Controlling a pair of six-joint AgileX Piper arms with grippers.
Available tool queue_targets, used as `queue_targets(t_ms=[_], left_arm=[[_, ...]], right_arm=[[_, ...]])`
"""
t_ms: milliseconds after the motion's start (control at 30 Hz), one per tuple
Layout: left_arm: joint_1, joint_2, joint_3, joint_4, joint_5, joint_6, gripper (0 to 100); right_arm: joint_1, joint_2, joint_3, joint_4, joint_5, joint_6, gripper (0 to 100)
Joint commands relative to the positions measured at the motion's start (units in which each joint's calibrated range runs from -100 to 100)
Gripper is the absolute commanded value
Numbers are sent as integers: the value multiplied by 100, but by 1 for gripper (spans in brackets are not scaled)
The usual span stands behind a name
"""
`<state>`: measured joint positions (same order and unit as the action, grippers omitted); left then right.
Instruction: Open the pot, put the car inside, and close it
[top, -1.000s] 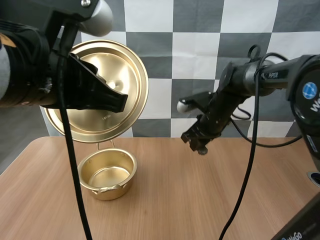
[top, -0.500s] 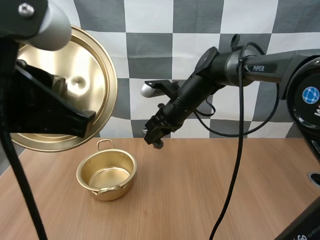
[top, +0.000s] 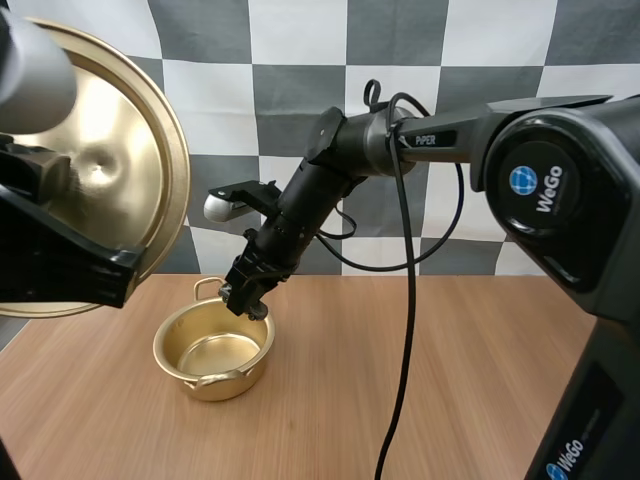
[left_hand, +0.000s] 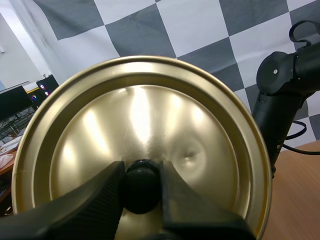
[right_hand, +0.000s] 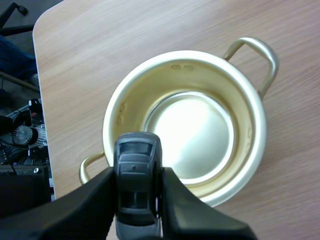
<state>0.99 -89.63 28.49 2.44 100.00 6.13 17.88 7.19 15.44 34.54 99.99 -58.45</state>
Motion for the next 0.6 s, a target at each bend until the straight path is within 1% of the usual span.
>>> queue_targets(t_ms=[0, 200, 367, 567], left_arm=[[5, -2, -2, 0, 0, -1, 0], [5, -2, -2, 0, 0, -1, 0], [17, -2, -2, 2, 0, -1, 0], [17, -2, -2, 2, 0, -1, 0]], right_arm=[[-1, 193, -256, 12, 1, -3, 0], [-1, 780, -514, 126, 1, -3, 0], [26, 1258, -513, 337, 1, -3, 0], [234, 1620, -578, 337, 1, -47, 0]])
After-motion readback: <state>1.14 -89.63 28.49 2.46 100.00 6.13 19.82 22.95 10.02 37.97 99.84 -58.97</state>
